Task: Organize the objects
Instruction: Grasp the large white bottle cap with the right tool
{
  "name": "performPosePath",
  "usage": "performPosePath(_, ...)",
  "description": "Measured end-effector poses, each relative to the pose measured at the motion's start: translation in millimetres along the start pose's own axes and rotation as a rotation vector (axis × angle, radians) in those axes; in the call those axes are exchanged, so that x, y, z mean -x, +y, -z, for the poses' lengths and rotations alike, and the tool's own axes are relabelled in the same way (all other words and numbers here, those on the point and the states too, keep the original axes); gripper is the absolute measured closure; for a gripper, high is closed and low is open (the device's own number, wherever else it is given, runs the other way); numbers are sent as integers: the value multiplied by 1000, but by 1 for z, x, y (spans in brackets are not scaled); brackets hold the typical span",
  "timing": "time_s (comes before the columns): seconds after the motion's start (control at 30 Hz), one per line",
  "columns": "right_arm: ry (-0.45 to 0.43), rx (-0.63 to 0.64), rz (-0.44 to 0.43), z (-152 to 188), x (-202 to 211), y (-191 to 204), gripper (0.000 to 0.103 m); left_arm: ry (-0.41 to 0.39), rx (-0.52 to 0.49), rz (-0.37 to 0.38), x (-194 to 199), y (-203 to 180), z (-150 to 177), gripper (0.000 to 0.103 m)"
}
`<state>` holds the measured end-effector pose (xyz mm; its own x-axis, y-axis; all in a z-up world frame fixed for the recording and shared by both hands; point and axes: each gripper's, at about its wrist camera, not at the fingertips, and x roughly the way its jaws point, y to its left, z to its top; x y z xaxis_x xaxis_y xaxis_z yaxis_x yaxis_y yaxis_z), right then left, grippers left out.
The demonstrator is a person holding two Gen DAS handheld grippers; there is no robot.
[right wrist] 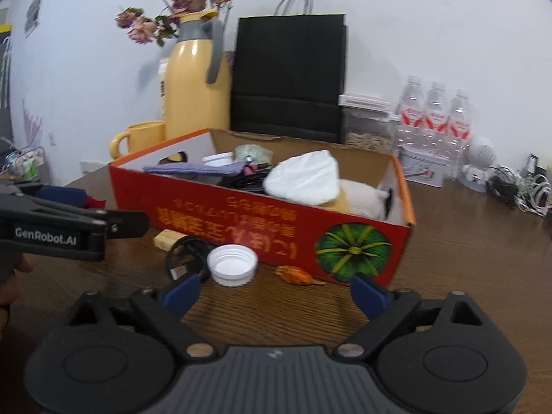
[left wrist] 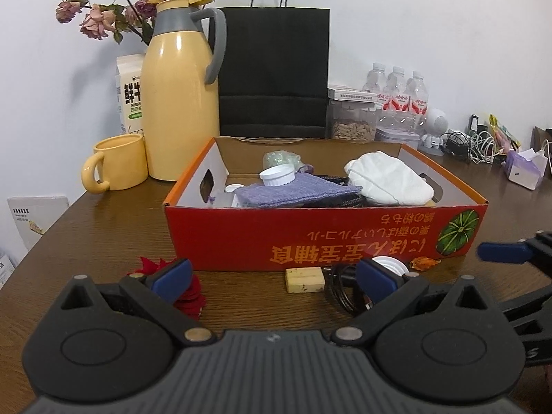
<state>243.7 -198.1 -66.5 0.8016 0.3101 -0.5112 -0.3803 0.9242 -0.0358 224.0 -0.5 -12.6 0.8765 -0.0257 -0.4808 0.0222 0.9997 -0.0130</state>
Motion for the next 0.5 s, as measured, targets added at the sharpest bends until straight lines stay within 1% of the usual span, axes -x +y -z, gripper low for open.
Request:
performPosePath(0.03,6,8,-6,-1,-3,3,21,4,4,-4,0,1,0,0)
performPosePath(0.1,22,15,-16,-4,-12,10,33,12,14,-10,-1,4,-1,0)
performPosePath(0.2,48,26,-14,-10,-26,17,45,22,31,-8,-2,8,-1,0)
performPosePath(0.3,73,23,-10,-13,-37,21,47,18,35,-2,0,10,-1,0)
performPosePath(0.43,78,13,1,-16,-45,21,48,17,34,3,1,10,-1,0)
performPosePath(0.47,83,11,3,-16,-47,21,49,17,34,4,1,10,-1,0)
performPosePath(0.5,90,6,1,-17,-50,21,53,16,33,5,2,10,-1,0)
